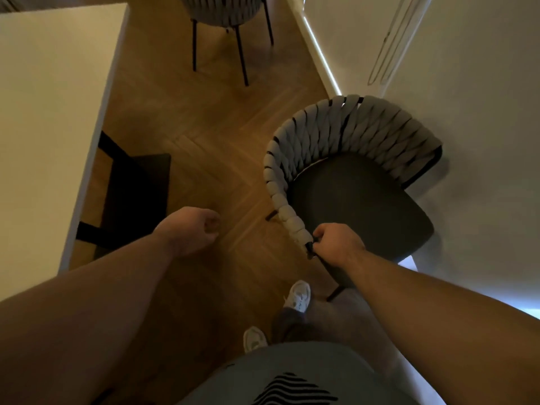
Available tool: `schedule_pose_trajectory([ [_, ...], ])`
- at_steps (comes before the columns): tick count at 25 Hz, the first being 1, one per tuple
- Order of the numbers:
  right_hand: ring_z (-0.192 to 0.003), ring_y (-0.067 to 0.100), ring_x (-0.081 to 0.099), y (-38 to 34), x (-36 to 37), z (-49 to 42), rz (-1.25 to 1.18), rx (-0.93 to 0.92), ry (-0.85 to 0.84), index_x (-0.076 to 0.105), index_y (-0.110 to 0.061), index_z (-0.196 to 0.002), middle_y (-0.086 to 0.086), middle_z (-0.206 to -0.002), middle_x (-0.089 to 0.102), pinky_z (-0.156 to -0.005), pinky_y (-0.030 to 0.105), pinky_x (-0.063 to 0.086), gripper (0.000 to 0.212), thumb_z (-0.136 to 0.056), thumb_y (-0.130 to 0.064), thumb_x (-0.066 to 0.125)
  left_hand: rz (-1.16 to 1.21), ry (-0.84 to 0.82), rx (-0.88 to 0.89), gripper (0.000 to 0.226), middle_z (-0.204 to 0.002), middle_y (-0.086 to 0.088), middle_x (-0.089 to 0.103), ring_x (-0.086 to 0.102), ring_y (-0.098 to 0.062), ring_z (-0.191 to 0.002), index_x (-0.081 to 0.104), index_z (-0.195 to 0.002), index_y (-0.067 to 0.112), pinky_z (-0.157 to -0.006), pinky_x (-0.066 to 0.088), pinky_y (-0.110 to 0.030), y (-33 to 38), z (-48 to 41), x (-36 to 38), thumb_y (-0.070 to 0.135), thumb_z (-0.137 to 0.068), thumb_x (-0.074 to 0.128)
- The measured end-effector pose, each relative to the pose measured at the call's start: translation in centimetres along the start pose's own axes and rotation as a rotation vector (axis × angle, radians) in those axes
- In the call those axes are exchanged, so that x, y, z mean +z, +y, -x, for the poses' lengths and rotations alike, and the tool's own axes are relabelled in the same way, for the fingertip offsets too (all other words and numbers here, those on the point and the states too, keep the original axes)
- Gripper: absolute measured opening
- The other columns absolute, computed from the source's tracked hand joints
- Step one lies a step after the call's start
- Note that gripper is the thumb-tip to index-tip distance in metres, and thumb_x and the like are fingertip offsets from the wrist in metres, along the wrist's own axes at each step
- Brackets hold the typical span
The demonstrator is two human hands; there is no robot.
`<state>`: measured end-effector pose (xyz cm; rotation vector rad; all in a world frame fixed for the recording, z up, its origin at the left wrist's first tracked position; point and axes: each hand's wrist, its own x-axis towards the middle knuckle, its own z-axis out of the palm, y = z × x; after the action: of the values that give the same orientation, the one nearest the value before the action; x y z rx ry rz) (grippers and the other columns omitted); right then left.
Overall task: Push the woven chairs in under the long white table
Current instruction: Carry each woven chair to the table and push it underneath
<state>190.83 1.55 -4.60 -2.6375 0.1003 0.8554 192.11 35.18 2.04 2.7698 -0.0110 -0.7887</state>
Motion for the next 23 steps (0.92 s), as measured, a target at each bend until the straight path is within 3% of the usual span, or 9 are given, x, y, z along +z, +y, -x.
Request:
schedule_pose_trajectory([
  [6,-0.112,0.02,0.064,1.1,-2.5,-5.9,-0.048,0.045,-0.043,0.062,-0.027,-0.138,0.001,-0.128,0.067,-0.095,0.039,0.057,0.038,-0.101,-0.033,0.065,-0.148,-0.064,0.092,0.045,-0.137,0.005,0.066,0.062,-0.018,-0.125,0.061,-0.144,0.029,-0.106,0.052,-0.038,4.4,-9.0,-3.5,0.032,-0.098,0.065],
  [14,-0.115,0.017,0.063,1.7,-4.0,-9.7,-0.18,0.192,-0.073,0.061,-0.028,-0.14,-0.002,-0.129,0.066,-0.097,0.037,0.056,0.04,-0.1,-0.035,0.066,-0.335,-0.208,0.204,0.049,-0.139,0.001,0.062,0.058,-0.022,-0.127,0.053,-0.148,0.038,-0.104,0.052,-0.039,7.7,-19.2,-8.3,0.034,-0.1,0.062],
  [23,-0.119,0.02,0.064,-5.0,-5.2,-15.0,-0.35,0.437,0.058,0.062,-0.026,-0.141,0.002,-0.134,0.067,-0.1,0.039,0.055,0.044,-0.099,-0.039,0.067,-0.501,-0.269,0.515,0.049,-0.138,0.004,0.065,0.062,-0.021,-0.123,0.057,-0.145,0.037,-0.102,0.054,-0.041,6.9,-33.2,-16.6,0.038,-0.097,0.065],
])
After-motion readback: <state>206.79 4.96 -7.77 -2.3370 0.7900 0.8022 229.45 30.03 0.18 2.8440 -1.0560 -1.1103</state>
